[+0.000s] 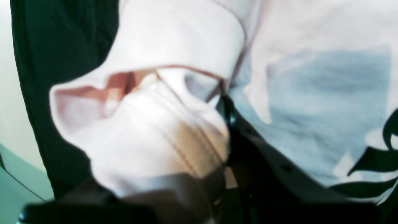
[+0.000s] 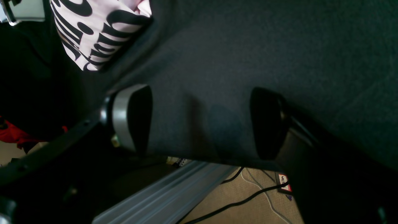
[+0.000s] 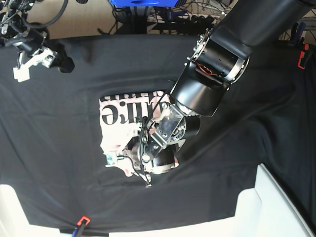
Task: Fold the T-shirt properly
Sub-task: 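Flip the grasped end over the bundle with the left gripper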
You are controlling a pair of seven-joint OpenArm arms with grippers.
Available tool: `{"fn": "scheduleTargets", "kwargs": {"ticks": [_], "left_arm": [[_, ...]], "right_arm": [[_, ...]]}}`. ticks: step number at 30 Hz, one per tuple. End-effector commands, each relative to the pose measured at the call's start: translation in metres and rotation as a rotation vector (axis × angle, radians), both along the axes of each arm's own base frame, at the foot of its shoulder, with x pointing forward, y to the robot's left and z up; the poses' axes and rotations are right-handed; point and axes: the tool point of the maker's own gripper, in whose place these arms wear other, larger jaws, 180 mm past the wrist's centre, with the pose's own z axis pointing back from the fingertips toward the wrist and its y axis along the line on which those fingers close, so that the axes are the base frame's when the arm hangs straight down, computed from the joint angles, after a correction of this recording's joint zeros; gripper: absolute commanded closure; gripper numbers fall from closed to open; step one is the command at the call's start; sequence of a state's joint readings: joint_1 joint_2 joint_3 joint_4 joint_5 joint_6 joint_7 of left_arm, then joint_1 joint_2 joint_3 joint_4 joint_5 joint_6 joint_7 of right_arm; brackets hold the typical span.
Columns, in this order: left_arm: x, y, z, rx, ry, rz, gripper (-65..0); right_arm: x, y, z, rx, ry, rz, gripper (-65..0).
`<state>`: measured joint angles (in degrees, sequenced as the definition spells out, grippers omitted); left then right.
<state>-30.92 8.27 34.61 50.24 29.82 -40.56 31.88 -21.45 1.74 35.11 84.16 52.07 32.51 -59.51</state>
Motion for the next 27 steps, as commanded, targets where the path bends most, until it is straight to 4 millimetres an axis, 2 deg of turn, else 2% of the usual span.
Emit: {"fn": "scheduleTargets", "kwargs": {"ticks": [1, 2, 6, 9, 12, 15, 17, 19, 20, 21, 22, 24, 25, 27], "left_arm": [[0.016, -0.01, 0.021, -0.031, -0.052, -0.001, -1.3], [0.018, -0.006, 0.022, -0.013, -0.053, 0.007, -5.5], [0.029, 0.004, 0.03, 0.024, -0.076, 0.024, -33.3], [0.041, 0.014, 0.038, 0.034, -0.101, 0.035, -49.4], [0.055, 0.014, 0.055, 0.028, -0.143, 0.045, -57.3], [0.066, 0.012, 0.073, 0.013, -0.186, 0.051, -57.8], [0.072, 0.009, 0.092, -0.028, -0.228, 0.062, -57.4], [0.069, 0.013, 0.101, -0.078, -0.244, 0.114, -56.1], [0.068, 0.019, 0.107, -0.089, -0.254, 0.153, -52.4], [0.064, 0.019, 0.112, -0.113, -0.251, 0.184, -44.8], [0.06, 0.026, 0.111, -0.134, -0.236, 0.224, -34.1], [0.048, 0.037, 0.111, -0.207, -0.205, 0.299, -8.6], [0.041, 0.038, 0.108, -0.246, -0.184, 0.324, 0.0], [0.025, 0.041, 0.099, -0.303, -0.14, 0.363, 0.0]], "right_arm": [[0.006, -0.004, 0.007, -0.008, -0.034, -0.001, -46.7], [0.006, -0.004, 0.007, -0.008, -0.034, -0.001, -46.7], [0.006, -0.004, 0.007, -0.008, -0.034, -0.001, -46.7], [0.005, -0.004, 0.007, -0.008, -0.032, -0.001, -46.7], [0.005, -0.004, 0.007, -0.008, -0.03, 0.001, -46.7], [0.005, -0.004, 0.007, -0.009, -0.03, 0.002, -46.7], [0.006, -0.004, 0.007, -0.009, -0.033, 0.003, -46.7], [0.007, -0.004, 0.007, -0.008, -0.033, 0.004, -46.7], [0.007, -0.004, 0.008, -0.008, -0.035, 0.004, -46.7], [0.011, -0.003, 0.009, -0.009, -0.044, 0.006, -46.7], [0.015, -0.004, 0.011, -0.011, -0.053, 0.007, -46.7], [0.02, -0.001, 0.014, -0.02, -0.062, 0.044, -46.7], [0.026, 0.005, 0.015, -0.019, -0.072, 0.08, -46.7], [0.036, 0.017, 0.019, -0.021, -0.09, 0.147, -46.6]]}}
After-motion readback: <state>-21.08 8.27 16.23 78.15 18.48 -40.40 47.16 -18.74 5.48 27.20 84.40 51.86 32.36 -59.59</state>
